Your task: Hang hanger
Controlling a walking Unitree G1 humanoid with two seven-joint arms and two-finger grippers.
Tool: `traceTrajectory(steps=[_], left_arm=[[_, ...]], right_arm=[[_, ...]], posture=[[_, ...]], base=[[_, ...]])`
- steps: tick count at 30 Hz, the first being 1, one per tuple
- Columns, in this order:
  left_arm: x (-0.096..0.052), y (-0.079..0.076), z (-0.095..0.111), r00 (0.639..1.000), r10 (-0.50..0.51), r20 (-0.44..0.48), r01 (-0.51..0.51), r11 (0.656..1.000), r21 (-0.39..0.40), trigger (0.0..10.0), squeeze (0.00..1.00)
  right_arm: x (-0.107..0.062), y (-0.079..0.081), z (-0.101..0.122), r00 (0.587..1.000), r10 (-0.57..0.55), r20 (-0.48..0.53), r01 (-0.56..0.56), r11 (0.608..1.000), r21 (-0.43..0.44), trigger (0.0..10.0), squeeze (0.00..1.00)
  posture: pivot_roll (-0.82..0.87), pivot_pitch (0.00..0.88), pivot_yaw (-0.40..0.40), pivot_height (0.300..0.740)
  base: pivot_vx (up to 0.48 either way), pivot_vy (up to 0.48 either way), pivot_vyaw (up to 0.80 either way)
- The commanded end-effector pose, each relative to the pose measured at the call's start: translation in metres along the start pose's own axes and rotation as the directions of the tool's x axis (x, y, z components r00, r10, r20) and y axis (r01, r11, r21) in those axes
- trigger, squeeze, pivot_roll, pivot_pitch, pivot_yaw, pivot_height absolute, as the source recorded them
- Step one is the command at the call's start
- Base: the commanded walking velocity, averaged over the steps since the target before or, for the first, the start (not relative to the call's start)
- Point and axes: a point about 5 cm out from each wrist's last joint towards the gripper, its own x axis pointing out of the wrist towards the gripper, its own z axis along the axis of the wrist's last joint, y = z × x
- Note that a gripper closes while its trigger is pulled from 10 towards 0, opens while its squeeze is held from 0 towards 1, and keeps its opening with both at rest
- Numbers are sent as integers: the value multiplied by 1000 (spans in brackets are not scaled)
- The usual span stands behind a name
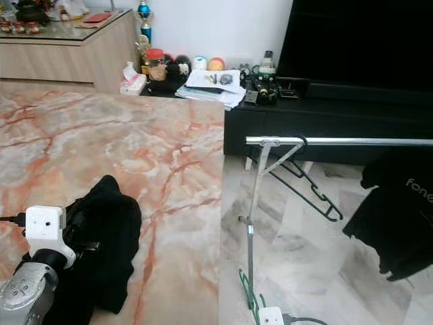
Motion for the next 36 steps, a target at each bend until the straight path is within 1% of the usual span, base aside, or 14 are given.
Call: traceTrajectory(steps=[1,8,12,13,19,20,21,22,24,25,27,30,36], left_arm=[[-3,-2,3,1000,-27,2,27,1000,14,10000,1000],[-15,3,0,1000,-10,-14,11,1000,21,10000,1000],[-21,13,5,1000,16,-7,-16,999,35,10000,1000],[-23,17,9,1000,25,7,-25,999,38,10000,1000],[-28,22,19,997,67,46,-68,998,21,10000,1000],[-26,22,21,995,76,57,-76,997,6,10000,933],[-24,20,24,995,73,68,-74,997,5,10000,0],[-20,15,27,995,62,84,-63,998,6,10000,0],[-18,12,29,995,48,91,-49,999,5,10000,0],[-15,6,28,996,25,88,-26,1000,4,10000,0],[-12,1,27,996,5,85,-6,1000,8,10000,0],[-10,-3,23,997,3,79,-2,1000,-7,10000,0],[-10,-6,23,997,-5,73,5,1000,-3,10000,0]], right_arm=[[-1,0,-3,1000,-1,-13,1,1000,-4,10000,0],[-1,-1,-4,1000,2,-17,-2,1000,-8,10000,0],[-1,-1,-5,1000,2,-19,-3,1000,-10,10000,0],[-1,-1,-5,1000,2,-20,-3,1000,-10,10000,0],[-1,-3,-6,1000,-7,-19,7,1000,-3,10000,0],[-1,-4,-6,1000,-9,-21,9,1000,-3,10000,0],[-1,-4,-6,1000,-12,-21,12,1000,2,10000,0],[-1,-5,-6,1000,-16,-22,16,1000,9,10000,0],[-1,-5,-6,1000,-18,-23,18,1000,11,10000,0],[-1,-5,-6,1000,-22,-22,23,1000,22,10000,0],[-1,-6,-5,999,-25,-21,26,999,27,10000,0],[-1,-7,-4,999,-34,-17,35,999,37,10000,0],[-1,-10,-2,999,-46,-16,47,998,44,10000,0]], posture=[[123,84,-18,740],[131,72,-21,740],[134,65,-22,740],[135,60,-21,740],[139,56,-24,740],[142,55,-27,740],[141,55,-28,740],[140,55,-28,740],[140,55,-28,740],[137,56,-28,740],[130,62,-27,740],[120,71,-27,740],[124,81,-28,740]], base=[[0,0,0],[0,0,0],[0,0,0],[0,0,0],[0,0,0],[0,0,0],[0,0,0],[0,0,0],[0,0,0],[0,0,0],[0,0,0],[0,-326,0],[0,-475,0]])
